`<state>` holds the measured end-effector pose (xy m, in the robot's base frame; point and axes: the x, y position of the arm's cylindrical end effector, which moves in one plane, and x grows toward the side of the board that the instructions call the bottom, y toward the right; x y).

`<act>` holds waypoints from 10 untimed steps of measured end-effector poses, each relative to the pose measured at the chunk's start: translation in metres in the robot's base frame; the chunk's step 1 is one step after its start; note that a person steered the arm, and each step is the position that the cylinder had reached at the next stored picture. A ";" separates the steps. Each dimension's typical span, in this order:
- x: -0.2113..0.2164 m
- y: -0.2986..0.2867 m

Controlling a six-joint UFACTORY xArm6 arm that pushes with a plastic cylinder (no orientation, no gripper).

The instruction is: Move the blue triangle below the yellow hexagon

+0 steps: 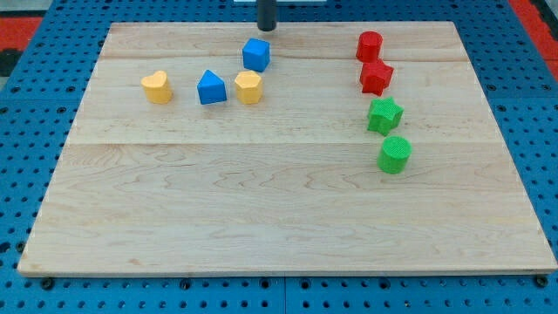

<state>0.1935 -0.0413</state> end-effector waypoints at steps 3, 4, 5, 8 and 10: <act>0.089 -0.048; 0.118 -0.060; 0.144 -0.078; 0.206 -0.093; 0.215 -0.049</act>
